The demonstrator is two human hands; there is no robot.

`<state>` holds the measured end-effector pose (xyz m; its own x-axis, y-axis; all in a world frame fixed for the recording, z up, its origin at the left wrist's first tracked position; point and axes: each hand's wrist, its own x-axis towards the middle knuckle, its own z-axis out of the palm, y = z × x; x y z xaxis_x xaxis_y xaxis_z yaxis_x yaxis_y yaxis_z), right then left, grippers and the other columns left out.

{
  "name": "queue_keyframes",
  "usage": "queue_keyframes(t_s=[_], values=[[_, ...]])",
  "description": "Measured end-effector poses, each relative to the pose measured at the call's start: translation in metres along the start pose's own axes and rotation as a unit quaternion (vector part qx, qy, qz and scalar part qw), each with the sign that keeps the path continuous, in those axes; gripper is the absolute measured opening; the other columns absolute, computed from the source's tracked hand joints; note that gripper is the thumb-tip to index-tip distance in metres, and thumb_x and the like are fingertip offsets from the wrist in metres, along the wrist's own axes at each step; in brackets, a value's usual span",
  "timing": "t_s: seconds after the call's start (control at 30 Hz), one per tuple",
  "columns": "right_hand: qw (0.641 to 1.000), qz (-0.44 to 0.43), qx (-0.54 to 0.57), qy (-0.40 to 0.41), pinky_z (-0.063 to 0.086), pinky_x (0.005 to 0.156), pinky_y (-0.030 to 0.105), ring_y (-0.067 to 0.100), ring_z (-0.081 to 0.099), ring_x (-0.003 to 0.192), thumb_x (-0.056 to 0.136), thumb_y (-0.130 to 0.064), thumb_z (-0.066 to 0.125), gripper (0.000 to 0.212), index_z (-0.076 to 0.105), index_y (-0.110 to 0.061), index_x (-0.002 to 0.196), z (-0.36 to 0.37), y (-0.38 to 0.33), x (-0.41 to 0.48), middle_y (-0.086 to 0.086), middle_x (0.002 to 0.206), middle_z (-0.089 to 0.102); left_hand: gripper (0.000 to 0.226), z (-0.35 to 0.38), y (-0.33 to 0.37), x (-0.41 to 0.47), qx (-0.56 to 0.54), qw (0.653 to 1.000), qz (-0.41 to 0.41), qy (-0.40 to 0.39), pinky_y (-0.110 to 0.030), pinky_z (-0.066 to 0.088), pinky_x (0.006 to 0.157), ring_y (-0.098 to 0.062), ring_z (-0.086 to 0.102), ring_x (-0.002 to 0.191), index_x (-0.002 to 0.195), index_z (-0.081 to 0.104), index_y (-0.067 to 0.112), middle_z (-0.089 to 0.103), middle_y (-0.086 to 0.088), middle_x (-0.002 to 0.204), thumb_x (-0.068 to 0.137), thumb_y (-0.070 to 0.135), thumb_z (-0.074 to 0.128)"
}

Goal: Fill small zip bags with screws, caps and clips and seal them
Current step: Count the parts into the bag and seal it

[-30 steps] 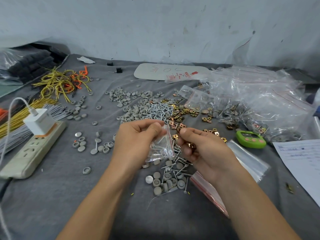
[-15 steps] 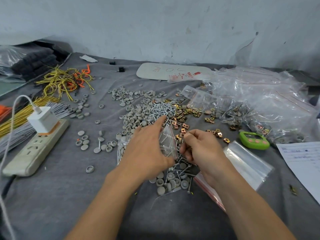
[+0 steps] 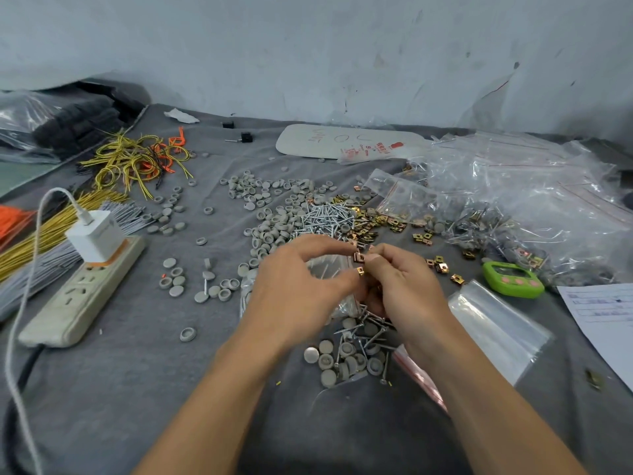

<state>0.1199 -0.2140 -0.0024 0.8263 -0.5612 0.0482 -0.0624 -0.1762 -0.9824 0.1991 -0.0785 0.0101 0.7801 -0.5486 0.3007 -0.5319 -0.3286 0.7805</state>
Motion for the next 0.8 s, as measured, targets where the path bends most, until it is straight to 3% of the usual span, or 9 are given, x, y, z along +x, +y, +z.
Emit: queue_keyframes(t_s=[0.07,0.13,0.23,0.3,0.5,0.67,0.8], values=[[0.999,-0.006,0.032,-0.028,0.038,0.046,0.022,0.012,0.048,0.048,0.103,-0.019,0.049,0.032,0.066,-0.023,0.076,0.001,-0.002,-0.004,0.004,0.06,0.065,0.017,-0.003,0.002,0.002,-0.06,0.997,-0.027,0.035,-0.001,0.041,0.068,0.016,0.065,0.083,0.08,0.078,0.046,0.073,0.031,0.083,0.079,0.03,0.084],[0.997,-0.005,0.053,-0.049,0.036,0.045,0.021,0.013,0.047,0.047,0.1,-0.022,0.053,0.024,0.065,-0.018,0.079,0.002,-0.004,-0.007,0.006,0.062,0.067,0.021,-0.004,0.002,0.003,-0.078,0.996,-0.032,0.043,-0.006,0.045,0.065,0.008,0.068,0.074,0.074,0.077,0.044,0.073,0.024,0.073,0.081,0.025,0.085],[0.996,-0.006,0.073,-0.053,0.035,0.046,0.026,0.015,0.048,0.048,0.092,-0.028,0.062,0.016,0.067,-0.023,0.078,0.003,-0.007,-0.007,0.006,0.064,0.069,0.019,-0.004,0.005,0.003,-0.091,0.995,-0.027,0.039,-0.007,0.045,0.063,0.005,0.068,0.069,0.076,0.076,0.039,0.074,0.019,0.07,0.085,0.022,0.081],[0.996,-0.025,0.065,-0.048,0.036,0.045,0.023,0.012,0.048,0.046,0.096,-0.02,0.065,0.021,0.069,-0.026,0.077,0.004,-0.008,-0.006,0.006,0.064,0.068,0.02,-0.003,0.006,0.003,-0.081,0.996,-0.025,0.04,-0.006,0.044,0.062,0.006,0.068,0.069,0.077,0.074,0.037,0.073,0.02,0.07,0.088,0.021,0.079],[0.997,-0.056,0.047,-0.038,0.039,0.045,0.022,0.01,0.049,0.046,0.096,-0.013,0.066,0.014,0.07,-0.015,0.082,0.003,-0.007,-0.007,0.005,0.061,0.067,0.024,0.0,0.01,-0.001,-0.065,0.996,-0.031,0.046,-0.003,0.042,0.063,0.009,0.066,0.073,0.077,0.071,0.038,0.072,0.024,0.073,0.09,0.019,0.076],[0.992,-0.11,-0.055,-0.037,0.041,0.049,0.031,0.011,0.052,0.051,0.099,-0.022,0.062,0.02,0.068,-0.022,0.079,0.0,-0.007,-0.007,0.0,0.058,0.064,0.018,0.001,0.012,-0.002,-0.097,0.994,-0.032,0.039,-0.005,0.044,0.061,0.006,0.069,0.069,0.082,0.075,0.032,0.074,0.018,0.07,0.091,0.016,0.075],[0.985,-0.137,-0.102,-0.004,0.041,0.05,0.02,0.006,0.055,0.051,0.1,-0.027,0.057,0.026,0.065,-0.022,0.075,0.003,-0.005,-0.008,-0.003,0.058,0.065,0.012,0.002,0.013,-0.002,-0.11,0.992,-0.055,0.029,-0.01,0.049,0.062,0.002,0.069,0.067,0.087,0.076,0.028,0.074,0.014,0.068,0.093,0.018,0.073]])
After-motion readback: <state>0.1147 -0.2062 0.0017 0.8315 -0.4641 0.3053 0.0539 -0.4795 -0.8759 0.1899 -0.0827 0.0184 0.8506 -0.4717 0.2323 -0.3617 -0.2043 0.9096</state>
